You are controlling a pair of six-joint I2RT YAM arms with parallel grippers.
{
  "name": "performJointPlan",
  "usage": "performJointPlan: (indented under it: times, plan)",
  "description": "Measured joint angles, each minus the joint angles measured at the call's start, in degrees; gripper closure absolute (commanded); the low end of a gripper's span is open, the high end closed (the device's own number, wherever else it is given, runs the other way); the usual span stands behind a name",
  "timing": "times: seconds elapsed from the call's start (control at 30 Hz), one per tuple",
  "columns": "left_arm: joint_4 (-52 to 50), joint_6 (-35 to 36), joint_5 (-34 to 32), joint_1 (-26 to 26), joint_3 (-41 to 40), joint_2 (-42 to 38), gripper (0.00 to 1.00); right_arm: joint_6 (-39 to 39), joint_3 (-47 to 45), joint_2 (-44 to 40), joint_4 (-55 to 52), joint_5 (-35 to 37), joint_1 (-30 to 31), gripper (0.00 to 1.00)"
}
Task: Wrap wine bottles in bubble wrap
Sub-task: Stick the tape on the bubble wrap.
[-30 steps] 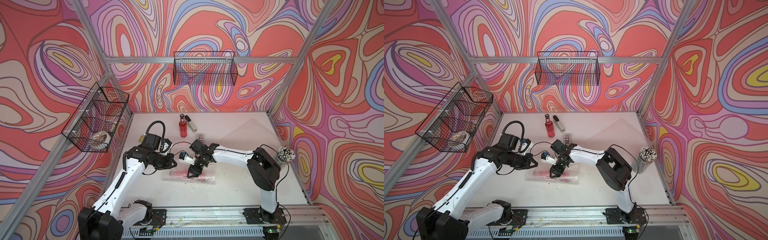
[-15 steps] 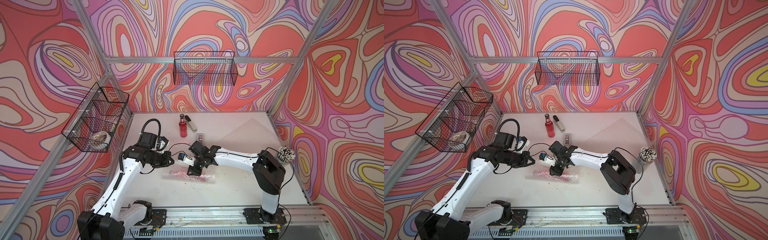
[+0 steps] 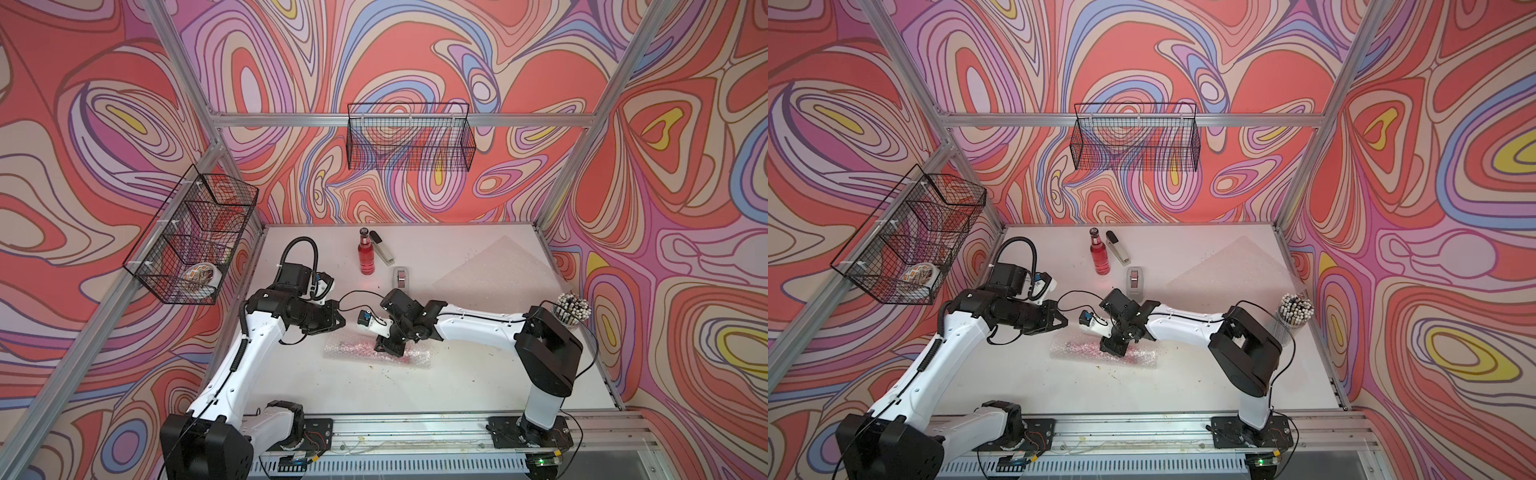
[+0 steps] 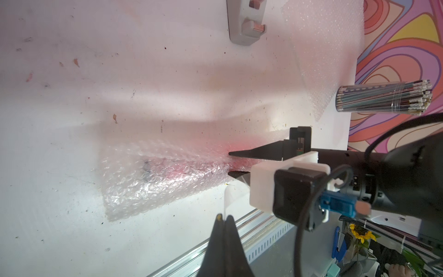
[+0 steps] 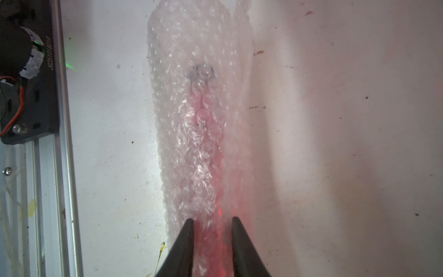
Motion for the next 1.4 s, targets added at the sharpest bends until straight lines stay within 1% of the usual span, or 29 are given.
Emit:
performJointPlan:
  times: [0.2,0.4,0.5,0.7,0.93,1.23,1.4]
  plan:
    - [0.3,-0.7,0.6,0.7,-0.8,0.3,1.00,0.0,-1.8,-0.8,2.3,0.2,0.2,0.71]
    - [4.7,-3.0,5.6,0.5,-3.7,5.7,1.00,-0.7,-2.9,-1.2,3.7,0.2,0.3,0.70]
    - [7.7,-4.5,7.6,-0.9,-5.9,7.8,1.00,-0.9,-3.2,-1.3,4.3,0.2,0.4,0.70]
    - [13.5,-8.2,10.6,-5.4,-9.4,11.3,1.00,-1.2,-4.3,-1.7,5.9,0.6,0.8,0.69]
    - [19.8,-12.0,12.4,-8.5,-11.1,14.4,1.00,-1.5,-5.7,-2.4,7.7,1.6,1.3,0.69]
    - [25.6,-16.2,15.2,-8.7,-14.8,15.1,1.00,-1.3,-6.7,-2.9,8.5,1.9,1.4,0.69]
    - [27.6,-17.2,16.4,-8.8,-15.8,15.1,1.00,-1.0,-7.6,-3.4,9.7,2.0,1.4,0.70]
